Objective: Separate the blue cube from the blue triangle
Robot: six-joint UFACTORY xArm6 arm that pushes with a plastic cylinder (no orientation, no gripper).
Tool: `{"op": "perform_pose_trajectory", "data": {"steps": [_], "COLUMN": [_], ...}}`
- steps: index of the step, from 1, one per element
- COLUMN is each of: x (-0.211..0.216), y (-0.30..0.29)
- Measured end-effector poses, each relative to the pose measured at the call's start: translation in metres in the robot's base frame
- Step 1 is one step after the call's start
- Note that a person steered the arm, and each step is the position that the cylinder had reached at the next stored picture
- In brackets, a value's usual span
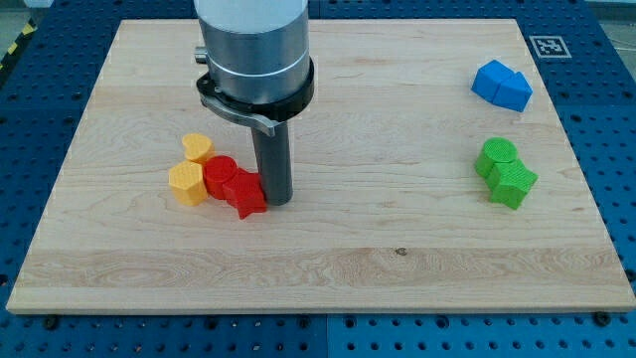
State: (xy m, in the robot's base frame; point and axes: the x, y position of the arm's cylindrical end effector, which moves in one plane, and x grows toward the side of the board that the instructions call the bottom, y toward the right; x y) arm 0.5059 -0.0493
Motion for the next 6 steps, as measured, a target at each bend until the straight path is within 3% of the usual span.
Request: {"op": "perform_pose_trajectory", "data": {"steps": [2,4,6], "x": [-0.003,-0.012,-0.060], "y": [0.046,0.051,0.074]}}
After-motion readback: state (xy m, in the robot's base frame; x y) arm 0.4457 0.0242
